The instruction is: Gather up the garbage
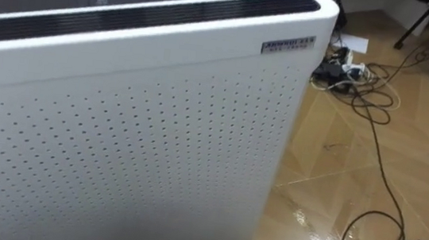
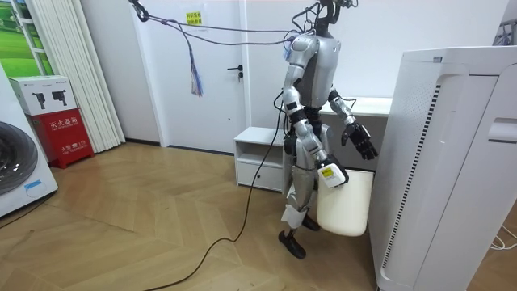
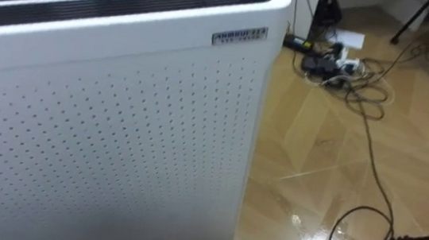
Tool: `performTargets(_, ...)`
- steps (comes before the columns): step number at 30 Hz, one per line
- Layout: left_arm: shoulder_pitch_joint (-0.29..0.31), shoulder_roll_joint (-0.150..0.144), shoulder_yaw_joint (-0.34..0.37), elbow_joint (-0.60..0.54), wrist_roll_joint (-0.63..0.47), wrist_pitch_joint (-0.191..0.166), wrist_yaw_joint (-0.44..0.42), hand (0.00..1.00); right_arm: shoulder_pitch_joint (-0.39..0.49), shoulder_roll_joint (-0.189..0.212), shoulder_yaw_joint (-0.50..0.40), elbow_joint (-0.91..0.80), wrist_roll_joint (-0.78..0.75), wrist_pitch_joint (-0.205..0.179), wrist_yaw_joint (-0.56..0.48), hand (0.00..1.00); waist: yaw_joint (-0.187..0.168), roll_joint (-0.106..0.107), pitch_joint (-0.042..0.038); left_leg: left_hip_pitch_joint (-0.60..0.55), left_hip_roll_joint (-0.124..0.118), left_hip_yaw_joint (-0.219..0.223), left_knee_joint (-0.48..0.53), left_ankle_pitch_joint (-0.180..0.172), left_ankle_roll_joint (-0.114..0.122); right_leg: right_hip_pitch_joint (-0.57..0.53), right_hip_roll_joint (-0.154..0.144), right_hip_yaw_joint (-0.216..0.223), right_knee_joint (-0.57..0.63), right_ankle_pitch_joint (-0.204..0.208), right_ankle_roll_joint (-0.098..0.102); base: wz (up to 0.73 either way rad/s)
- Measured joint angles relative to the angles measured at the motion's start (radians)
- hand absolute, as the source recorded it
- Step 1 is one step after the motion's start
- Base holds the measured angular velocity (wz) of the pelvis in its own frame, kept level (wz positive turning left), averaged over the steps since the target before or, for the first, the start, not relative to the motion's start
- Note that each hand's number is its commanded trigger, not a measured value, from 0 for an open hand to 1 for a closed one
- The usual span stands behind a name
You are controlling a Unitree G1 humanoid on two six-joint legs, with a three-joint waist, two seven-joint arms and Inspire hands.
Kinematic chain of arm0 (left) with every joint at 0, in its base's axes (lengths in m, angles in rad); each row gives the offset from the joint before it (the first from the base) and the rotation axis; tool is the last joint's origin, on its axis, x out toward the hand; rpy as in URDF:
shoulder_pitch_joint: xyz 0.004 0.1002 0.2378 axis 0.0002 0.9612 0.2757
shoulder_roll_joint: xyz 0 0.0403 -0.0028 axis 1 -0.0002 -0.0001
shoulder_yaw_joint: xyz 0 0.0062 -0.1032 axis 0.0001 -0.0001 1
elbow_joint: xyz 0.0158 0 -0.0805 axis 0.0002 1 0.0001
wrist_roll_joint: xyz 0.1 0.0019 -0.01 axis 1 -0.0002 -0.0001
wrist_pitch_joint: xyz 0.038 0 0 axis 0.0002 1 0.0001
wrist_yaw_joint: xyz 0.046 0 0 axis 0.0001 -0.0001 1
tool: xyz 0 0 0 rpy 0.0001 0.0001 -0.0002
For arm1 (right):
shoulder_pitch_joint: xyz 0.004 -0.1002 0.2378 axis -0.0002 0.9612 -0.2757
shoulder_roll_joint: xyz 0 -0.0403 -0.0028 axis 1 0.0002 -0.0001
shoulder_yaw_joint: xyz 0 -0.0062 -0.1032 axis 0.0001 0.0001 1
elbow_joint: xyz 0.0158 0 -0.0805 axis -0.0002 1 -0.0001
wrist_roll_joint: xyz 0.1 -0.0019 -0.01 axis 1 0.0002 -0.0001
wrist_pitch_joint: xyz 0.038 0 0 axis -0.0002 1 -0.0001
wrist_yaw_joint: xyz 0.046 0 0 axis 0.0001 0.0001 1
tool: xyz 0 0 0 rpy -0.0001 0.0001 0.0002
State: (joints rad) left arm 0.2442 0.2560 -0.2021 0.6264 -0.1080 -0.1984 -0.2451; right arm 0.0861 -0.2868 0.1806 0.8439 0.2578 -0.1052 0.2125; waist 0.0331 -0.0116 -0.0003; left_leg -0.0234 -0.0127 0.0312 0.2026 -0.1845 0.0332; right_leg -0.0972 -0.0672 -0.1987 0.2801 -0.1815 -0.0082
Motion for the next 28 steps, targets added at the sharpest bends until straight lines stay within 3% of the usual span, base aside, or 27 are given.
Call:
performTargets(5, 0.05, -0.004, 0.064, 0.167, -0.094, 0.002, 0.047, 0.0, 0.055, 0.013, -0.079, 0.11, 0.067, -0.004, -0.053, 1.0, -0.007, -0.003, 0.0021, 0.073, 0.002, 0.015, -0.041, -0.002, -0.002, 0.064, 0.02, 0.011, -0.043, 0.005, 0.003, -0.07)
performTargets(12, 0.043, -0.018, 0.142, 0.341, -0.164, 0.011, 0.069, 0.0, 0.062, 0.018, -0.167, 0.213, 0.109, -0.004, -0.091, 1.0, -0.012, 0.0, 0.0053, 0.117, 0.009, 0.025, -0.062, -0.008, -0.004, 0.103, 0.032, 0.033, -0.061, 0.006, 0.005, -0.08)
performTargets(15, 0.037, -0.023, 0.179, 0.396, -0.217, 0.035, 0.075, 0.0, 0.06, 0.021, -0.169, 0.289, 0.167, -0.002, -0.092, 1.0, -0.011, -0.001, 0.0068, 0.132, 0.017, 0.039, -0.068, -0.012, -0.007, 0.116, 0.035, 0.044, -0.062, 0.006, 0.004, -0.14)
performTargets(21, 0.027, -0.055, 0.283, 0.492, -0.263, 0.071, 0.081, 0.0, 0.076, 0.054, -0.255, 0.339, 0.232, 0.034, -0.093, 1.0, -0.009, 0.003, 0.0062, 0.143, 0.023, 0.055, -0.067, -0.018, -0.008, 0.117, 0.04, 0.062, -0.06, 0.006, 0.002, -0.1)
performTargets(28, 0.033, -0.081, 0.388, 0.55, -0.267, 0.146, 0.109, 0.0, 0.086, 0.084, -0.365, 0.403, 0.257, 0.078, -0.091, 1.0, -0.014, 0.011, 0.0069, 0.172, 0.028, 0.052, -0.067, -0.034, -0.01, 0.141, 0.044, 0.066, -0.062, 0.001, 0.002, -0.01)
